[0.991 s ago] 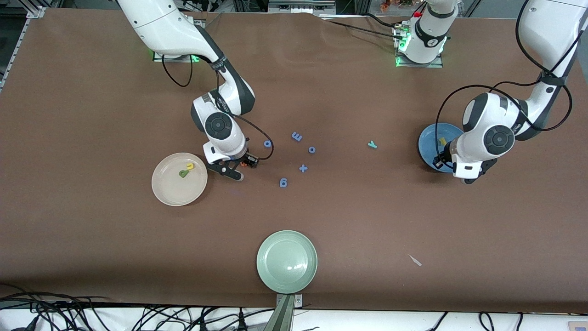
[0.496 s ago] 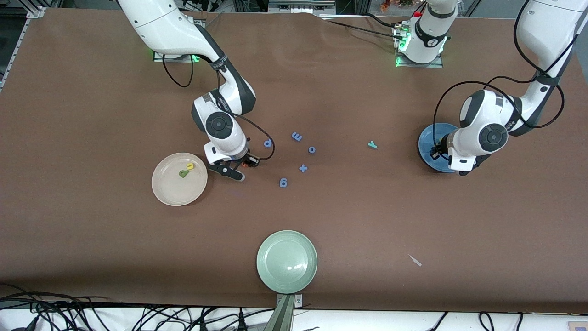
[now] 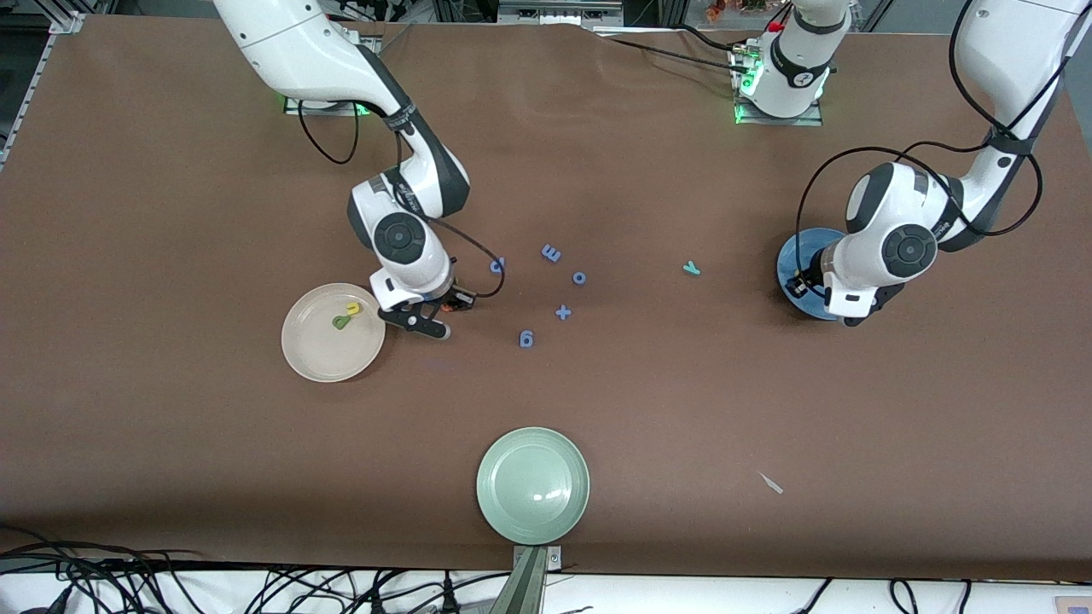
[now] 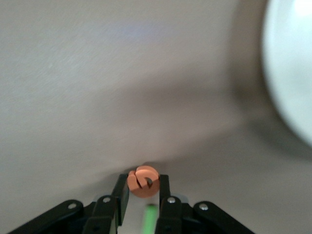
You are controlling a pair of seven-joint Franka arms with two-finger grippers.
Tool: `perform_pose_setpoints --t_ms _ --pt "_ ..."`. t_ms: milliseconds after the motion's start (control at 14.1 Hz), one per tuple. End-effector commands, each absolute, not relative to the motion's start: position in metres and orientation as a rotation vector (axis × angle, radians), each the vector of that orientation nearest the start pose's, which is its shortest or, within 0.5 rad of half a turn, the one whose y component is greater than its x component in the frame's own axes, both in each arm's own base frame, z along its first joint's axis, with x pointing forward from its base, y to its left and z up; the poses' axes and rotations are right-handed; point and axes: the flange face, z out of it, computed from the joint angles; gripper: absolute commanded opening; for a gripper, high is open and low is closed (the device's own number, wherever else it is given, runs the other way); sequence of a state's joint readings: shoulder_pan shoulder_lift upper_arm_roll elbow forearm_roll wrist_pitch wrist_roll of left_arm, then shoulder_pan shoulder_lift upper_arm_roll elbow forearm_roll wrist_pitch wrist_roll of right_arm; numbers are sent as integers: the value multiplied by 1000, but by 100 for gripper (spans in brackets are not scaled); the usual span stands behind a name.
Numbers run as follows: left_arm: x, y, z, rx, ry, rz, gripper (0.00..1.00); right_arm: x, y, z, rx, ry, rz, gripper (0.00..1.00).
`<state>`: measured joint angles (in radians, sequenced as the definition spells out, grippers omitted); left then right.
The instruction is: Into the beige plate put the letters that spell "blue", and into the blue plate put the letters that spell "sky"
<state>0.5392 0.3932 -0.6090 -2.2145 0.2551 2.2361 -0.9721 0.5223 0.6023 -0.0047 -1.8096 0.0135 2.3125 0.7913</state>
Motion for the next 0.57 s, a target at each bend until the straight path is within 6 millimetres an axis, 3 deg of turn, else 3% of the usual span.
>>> perform_pose_setpoints --t_ms 0,142,283,496 --pt "515 -60 249 -2841 -1135 378 59 585 277 242 -3220 322 202 16" --pt "511 -96 258 -2864 -1179 379 59 598 241 250 -3250 224 221 16" --pt "506 -129 263 -2826 -1328 328 59 609 202 253 -3270 113 225 17" --pt "505 -142 260 -2788 -1476 290 59 613 189 256 -3268 77 226 31"
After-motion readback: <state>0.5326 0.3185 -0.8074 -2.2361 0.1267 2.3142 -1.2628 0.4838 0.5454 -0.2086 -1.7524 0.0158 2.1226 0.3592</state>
